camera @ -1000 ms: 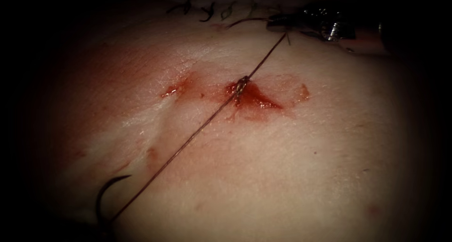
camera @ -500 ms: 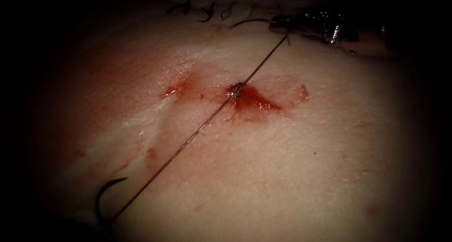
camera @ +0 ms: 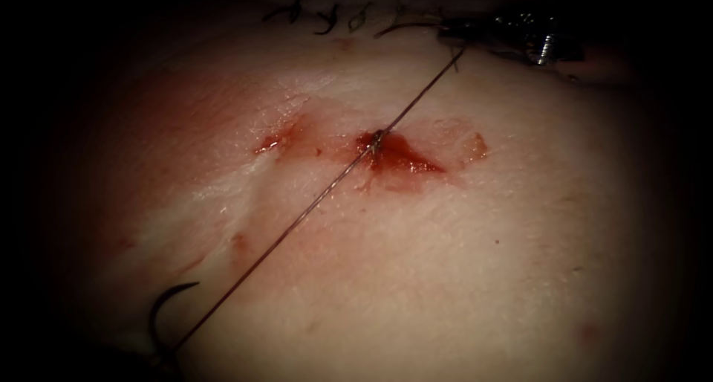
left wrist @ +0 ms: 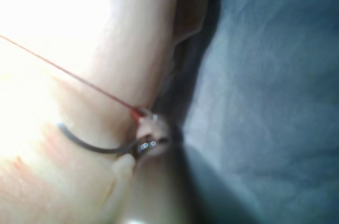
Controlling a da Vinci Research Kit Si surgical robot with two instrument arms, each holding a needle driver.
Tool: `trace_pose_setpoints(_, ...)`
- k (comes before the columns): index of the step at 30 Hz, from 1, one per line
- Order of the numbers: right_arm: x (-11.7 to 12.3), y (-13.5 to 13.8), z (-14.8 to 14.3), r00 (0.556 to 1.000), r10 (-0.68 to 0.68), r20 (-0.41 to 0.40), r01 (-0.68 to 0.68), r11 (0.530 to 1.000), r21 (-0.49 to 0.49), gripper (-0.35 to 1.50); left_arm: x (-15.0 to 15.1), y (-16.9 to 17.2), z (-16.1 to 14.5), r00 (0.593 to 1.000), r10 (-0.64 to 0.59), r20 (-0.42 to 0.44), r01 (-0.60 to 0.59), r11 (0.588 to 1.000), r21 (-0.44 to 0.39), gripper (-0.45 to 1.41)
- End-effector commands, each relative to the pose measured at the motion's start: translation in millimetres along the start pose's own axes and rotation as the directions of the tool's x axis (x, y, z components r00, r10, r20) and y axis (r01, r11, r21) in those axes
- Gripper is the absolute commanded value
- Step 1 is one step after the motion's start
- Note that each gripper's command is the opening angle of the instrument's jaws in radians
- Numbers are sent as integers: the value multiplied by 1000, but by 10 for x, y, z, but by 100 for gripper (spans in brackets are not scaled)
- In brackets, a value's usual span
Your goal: Wound Closure
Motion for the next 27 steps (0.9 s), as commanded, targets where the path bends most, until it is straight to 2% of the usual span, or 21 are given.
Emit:
trace_pose_setpoints(1, -1, 0, 6, 1000, -1, 0, 1, 1000, -2, -35, -1, 10, 7, 1000, -2, -1, 2, 1000, -6, -45)
trace_pose_setpoints(10, 0, -2, 10, 1000, 1, 2, -1, 1000, -8, -35, -5, 9, 5, 1000, -1, 0, 1, 1000, -9, -45)
trace_pose_setpoints(13, 3, -3, 13, 1000, 12, -20, -12, 1000, 7, -35, 7, 2, -3, 1000, -11, 2, 11, 1000, -17, -45)
trace_pose_setpoints(16, 3, -6, 11, 1000, 16, -25, -16, 1000, 10, -35, 27, -15, -17, 1000, -28, -11, 28, 1000, 1, -45)
trace_pose_setpoints(18, 5, -13, 8, 999, 34, -38, -33, 999, 30, -35, 52, -38, -36, 999, -13, -36, 14, 1000, 23, -45)
trace_pose_setpoints(19, 5, -13, 8, 999, 34, -38, -33, 999, 30, -35, 52, -38, -36, 999, -13, -36, 14, 1000, 23, -45)
trace_pose_setpoints(20, 8, -19, 5, 998, 48, -38, -46, 998, 46, -23, 70, -51, -46, 998, -11, -54, 13, 999, 32, -45)
trace_pose_setpoints(21, 9, -21, 4, 997, 56, -46, -53, 997, 58, -21, 77, -56, -49, 998, -8, -62, 10, 999, 34, -45)
trace_pose_setpoints(22, 10, -30, 2, 995, 75, -68, -69, 993, 93, 2, 93, -65, -54, 997, -8, -76, 11, 999, 39, -45)
trace_pose_setpoints(24, 11, -40, 1, 993, 86, -81, -74, 988, 139, 32, 103, -72, -57, 996, -2, -85, 6, 999, 43, -45)
trace_pose_setpoints(25, 12, -49, -1, 991, 106, -81, -93, 984, 154, 56, 115, -79, -59, 996, -3, -94, 7, 999, 49, -45)
trace_pose_setpoints(26, 13, -55, -4, 986, 151, -75, -137, 977, 163, 96, 123, -84, -59, 995, 0, -96, 5, 999, 51, -45)
trace_pose_setpoints(27, 14, -56, -5, 982, 176, -74, -163, 974, 159, 111, 126, -87, -59, 995, -3, -100, 9, 999, 54, -45)
